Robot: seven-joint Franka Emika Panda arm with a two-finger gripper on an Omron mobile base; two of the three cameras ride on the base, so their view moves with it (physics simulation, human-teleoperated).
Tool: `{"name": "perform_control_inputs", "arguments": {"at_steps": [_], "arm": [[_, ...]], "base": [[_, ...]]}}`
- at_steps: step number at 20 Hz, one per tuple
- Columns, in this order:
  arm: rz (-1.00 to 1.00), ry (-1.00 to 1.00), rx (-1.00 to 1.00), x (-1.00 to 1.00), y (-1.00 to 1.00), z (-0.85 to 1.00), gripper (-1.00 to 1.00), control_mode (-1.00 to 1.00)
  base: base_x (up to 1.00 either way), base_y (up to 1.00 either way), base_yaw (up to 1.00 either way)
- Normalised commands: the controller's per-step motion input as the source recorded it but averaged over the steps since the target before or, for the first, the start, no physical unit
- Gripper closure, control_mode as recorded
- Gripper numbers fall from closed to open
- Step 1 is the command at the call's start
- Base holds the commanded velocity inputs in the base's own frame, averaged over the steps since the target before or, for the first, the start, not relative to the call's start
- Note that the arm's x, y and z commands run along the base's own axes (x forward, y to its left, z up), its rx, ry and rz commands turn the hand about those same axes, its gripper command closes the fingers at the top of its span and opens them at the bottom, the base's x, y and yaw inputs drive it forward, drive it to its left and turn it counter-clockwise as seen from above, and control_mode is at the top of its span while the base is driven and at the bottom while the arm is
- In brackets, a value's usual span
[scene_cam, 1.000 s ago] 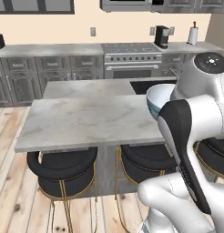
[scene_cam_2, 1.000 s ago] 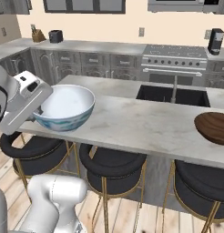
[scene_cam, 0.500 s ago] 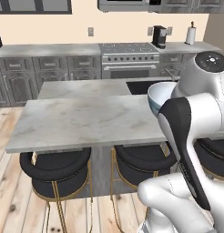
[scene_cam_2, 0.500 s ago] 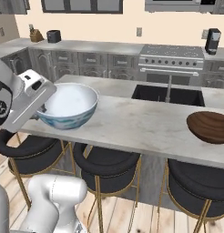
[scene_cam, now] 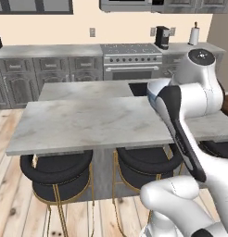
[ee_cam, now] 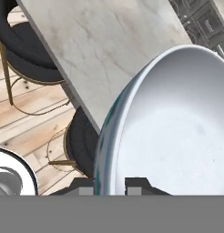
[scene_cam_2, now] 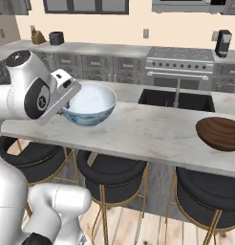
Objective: Pick up the bowls from the cabinet and place each bowl in front of a stool on the dining counter.
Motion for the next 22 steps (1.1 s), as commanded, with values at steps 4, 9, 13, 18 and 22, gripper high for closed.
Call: {"name": "perform_control_inputs", "arguments": {"at_steps": [4,9,13,18,22], "arm": [[-0.04,0.09,0.04,1.00,-0.26,-0.75,1.00,-1.00],[-0.01,-0.01,0.00,0.97,-0.05,-0.67,1.00,-1.00],[-0.04,0.01,0.00,0.95,-0.01,-0.46,1.00,-1.00],[-0.04,0.05,-0.04,0.82,-0.04,-0.35,1.00,-1.00],[-0.01,0.19,-0.11,0.67,-0.13,-0.23,1.00,-1.00]], "base": [[0.00,0.00,0.00],[0.00,0.00,0.00],[0.00,0.00,0.00],[0.00,0.00,0.00],[0.00,0.00,0.00]]}}
